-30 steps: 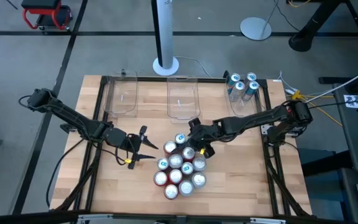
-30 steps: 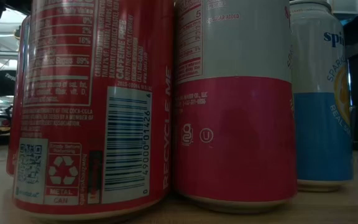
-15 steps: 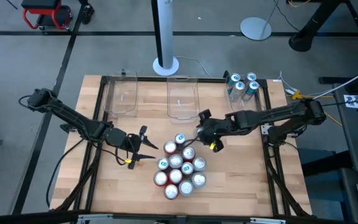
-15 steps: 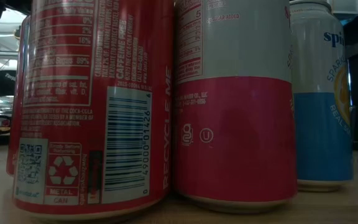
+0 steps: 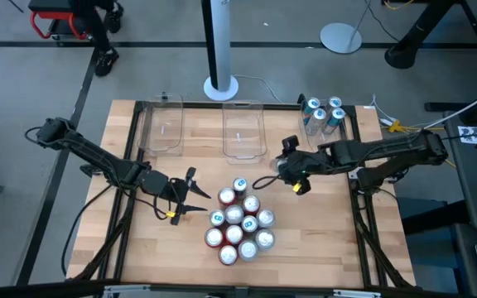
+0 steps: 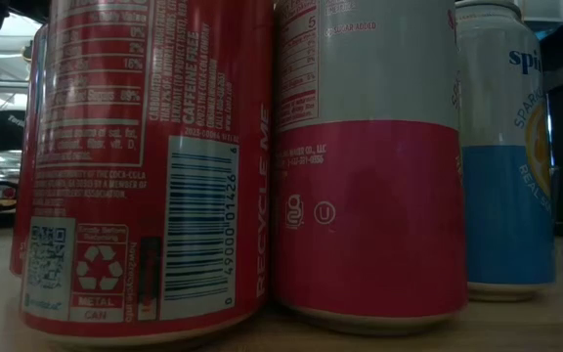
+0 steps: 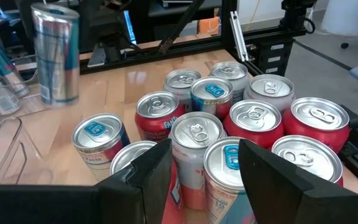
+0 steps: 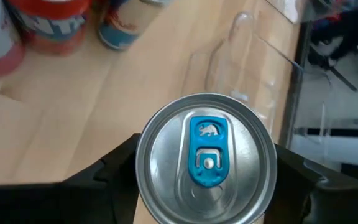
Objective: Sort soda cans
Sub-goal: Put the blue soda can into the top right transparent bin
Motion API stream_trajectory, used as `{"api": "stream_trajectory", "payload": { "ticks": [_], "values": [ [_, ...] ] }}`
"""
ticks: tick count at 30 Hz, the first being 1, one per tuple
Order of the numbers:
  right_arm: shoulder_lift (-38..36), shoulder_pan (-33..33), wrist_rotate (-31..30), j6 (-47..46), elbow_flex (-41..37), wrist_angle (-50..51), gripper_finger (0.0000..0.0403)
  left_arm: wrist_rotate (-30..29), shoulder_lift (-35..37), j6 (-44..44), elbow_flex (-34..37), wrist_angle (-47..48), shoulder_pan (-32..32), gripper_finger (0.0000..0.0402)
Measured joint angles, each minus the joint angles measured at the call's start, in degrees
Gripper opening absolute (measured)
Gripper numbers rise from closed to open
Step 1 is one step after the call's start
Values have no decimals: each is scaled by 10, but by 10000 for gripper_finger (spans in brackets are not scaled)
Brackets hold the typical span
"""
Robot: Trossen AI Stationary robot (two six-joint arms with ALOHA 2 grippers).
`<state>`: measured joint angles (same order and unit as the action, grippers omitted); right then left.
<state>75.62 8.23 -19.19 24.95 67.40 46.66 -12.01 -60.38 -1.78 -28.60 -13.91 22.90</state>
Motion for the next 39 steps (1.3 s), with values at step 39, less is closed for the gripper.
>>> {"api": "stream_trajectory", "payload": {
  "ticks": [39],
  "values": [
    [-144,-322,-62,-10,-79,199,252,0,0,1,0,0,0,175]
  ]
}}
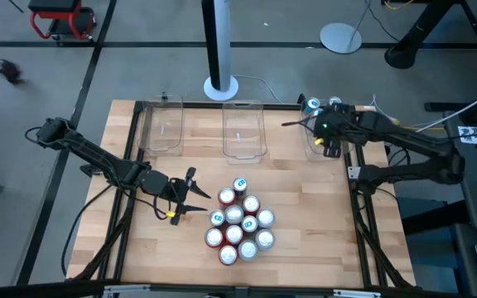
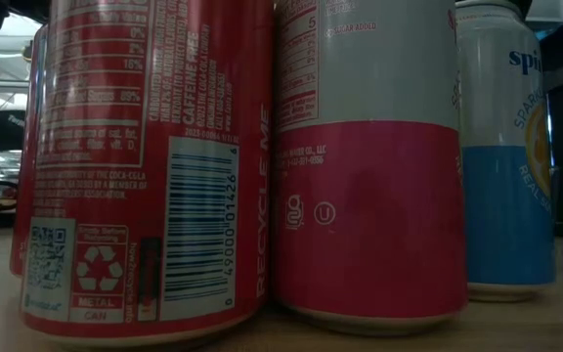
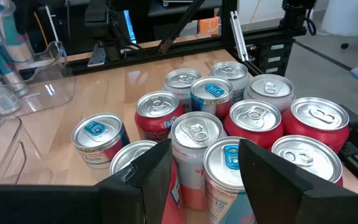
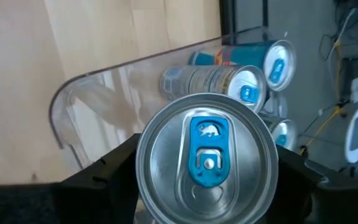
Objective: Sort soda cans
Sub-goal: Put the blue soda can into the top right transparent bin
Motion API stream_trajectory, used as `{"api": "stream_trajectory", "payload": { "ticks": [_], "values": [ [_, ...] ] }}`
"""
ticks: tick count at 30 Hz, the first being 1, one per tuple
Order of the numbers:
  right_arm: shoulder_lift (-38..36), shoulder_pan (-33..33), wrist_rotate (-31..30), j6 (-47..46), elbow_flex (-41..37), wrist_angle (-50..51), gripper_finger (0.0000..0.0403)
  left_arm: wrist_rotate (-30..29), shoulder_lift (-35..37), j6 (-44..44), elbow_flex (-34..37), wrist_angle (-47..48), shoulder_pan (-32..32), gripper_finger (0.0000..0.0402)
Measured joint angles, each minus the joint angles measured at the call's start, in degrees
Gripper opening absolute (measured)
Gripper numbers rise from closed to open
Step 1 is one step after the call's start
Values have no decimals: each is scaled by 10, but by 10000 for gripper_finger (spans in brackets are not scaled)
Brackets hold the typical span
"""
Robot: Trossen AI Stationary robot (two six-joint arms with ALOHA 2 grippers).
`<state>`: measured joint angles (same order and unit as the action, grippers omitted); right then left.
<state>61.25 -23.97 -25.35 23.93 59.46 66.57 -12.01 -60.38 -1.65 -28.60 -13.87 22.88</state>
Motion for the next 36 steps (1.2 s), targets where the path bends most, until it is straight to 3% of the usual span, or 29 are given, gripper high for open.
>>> {"api": "stream_trajectory", "payload": {
  "ticks": [17,25,36],
  "values": [
    [0,-141,85,58,-138,-155,252,0,0,-2,0,0,0,175],
    [0,-175,99,81,-164,-202,253,0,0,-1,0,1,0,175],
    [0,-174,78,80,-164,-200,254,0,0,11,0,11,0,175]
  ]
}}
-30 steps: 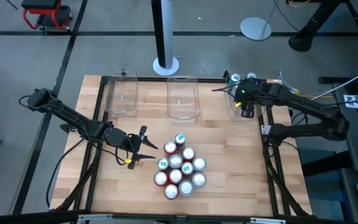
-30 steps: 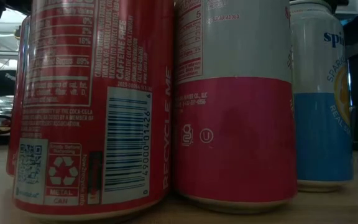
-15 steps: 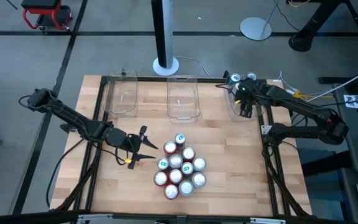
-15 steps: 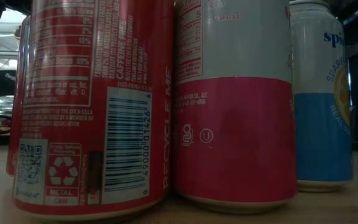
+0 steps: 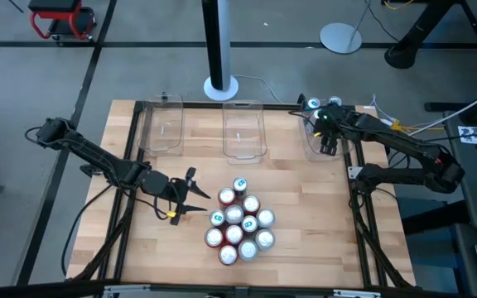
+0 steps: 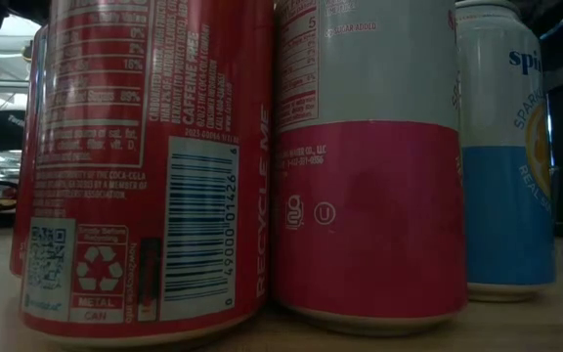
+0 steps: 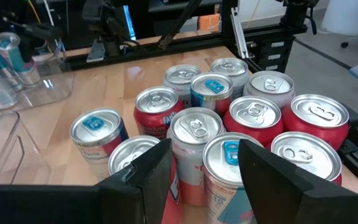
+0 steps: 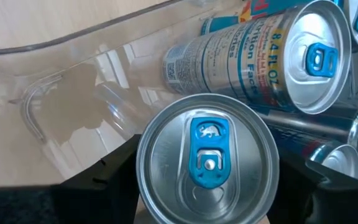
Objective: Sort soda cans
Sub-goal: Put the blue soda can into the top right transparent bin
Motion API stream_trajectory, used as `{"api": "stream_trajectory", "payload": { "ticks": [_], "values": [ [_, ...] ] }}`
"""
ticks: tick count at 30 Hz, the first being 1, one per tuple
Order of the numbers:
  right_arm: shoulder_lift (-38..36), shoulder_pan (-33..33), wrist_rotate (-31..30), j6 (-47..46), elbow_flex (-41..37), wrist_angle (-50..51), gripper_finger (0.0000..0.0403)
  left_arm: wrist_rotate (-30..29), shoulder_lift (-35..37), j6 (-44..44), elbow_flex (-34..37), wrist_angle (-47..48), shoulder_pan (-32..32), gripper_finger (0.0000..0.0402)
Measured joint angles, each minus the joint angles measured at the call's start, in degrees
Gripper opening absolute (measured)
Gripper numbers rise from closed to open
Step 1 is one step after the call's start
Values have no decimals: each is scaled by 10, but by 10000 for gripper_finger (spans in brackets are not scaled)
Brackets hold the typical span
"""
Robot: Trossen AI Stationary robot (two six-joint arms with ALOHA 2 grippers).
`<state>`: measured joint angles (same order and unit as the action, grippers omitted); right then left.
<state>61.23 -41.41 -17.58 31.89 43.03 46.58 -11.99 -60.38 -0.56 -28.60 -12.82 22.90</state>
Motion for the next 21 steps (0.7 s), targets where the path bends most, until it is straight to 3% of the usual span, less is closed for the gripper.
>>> {"api": "stream_trajectory", "payload": {
  "ticks": [6,21],
  "values": [
    [0,0,-34,-11,0,10,254,0,0,3,0,3,0,175],
    [0,0,-23,-18,0,14,254,1,0,2,0,3,5,175]
  ]
}}
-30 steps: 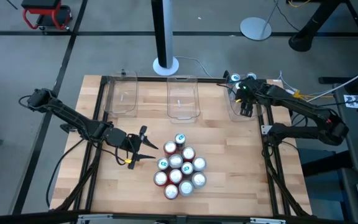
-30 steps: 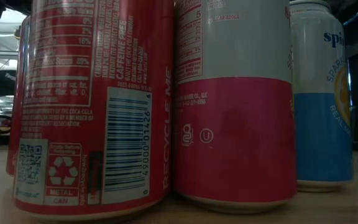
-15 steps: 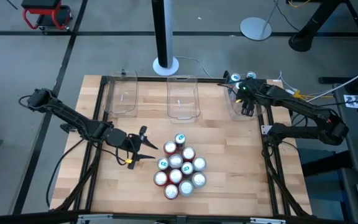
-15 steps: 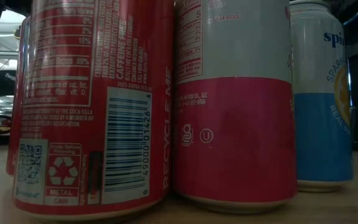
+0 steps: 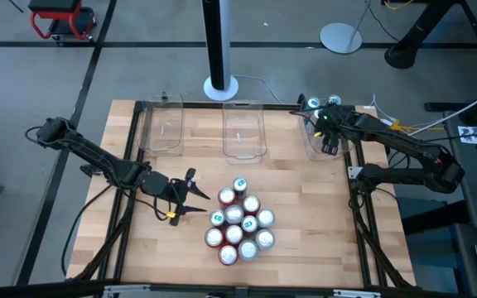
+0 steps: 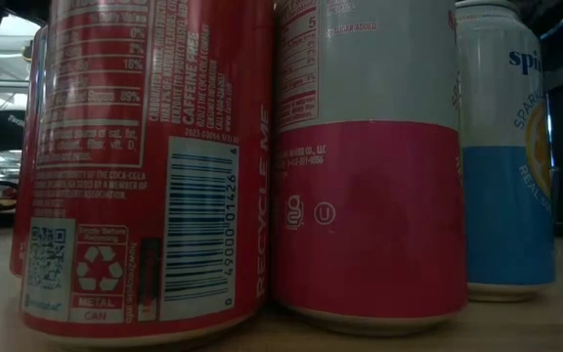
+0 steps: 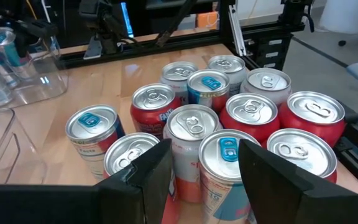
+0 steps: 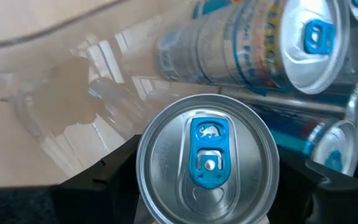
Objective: Sort soda cans
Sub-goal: Put the blue soda can into the top right transparent bin
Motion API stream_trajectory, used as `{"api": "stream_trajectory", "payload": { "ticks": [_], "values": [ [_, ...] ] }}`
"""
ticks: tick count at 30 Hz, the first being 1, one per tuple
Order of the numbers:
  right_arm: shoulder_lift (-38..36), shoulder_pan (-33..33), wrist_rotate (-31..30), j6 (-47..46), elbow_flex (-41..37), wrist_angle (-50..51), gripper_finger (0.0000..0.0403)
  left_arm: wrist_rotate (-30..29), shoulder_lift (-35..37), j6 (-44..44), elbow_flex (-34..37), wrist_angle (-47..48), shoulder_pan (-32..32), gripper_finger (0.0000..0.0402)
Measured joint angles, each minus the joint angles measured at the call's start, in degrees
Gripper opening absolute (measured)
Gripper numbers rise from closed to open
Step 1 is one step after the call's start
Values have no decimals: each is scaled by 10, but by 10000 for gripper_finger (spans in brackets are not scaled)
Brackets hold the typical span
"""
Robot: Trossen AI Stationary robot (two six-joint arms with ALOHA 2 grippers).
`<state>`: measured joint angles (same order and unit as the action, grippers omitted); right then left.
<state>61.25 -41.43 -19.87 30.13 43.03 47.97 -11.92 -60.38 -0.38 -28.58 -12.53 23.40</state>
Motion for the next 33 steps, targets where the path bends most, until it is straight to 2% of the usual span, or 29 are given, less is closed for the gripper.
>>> {"api": "stream_trajectory", "payload": {
  "ticks": [8,15,20,27,33],
  "values": [
    [0,1,51,17,0,-33,253,0,0,0,0,0,0,175],
    [0,2,133,25,0,-99,253,0,0,-3,0,-1,0,175],
    [15,2,135,19,0,-89,257,0,0,-2,0,-2,0,175],
    [58,2,134,17,3,-121,288,0,0,-1,0,-1,0,175],
    [63,2,129,25,1,-133,303,0,0,-2,0,-1,0,175]
  ]
}}
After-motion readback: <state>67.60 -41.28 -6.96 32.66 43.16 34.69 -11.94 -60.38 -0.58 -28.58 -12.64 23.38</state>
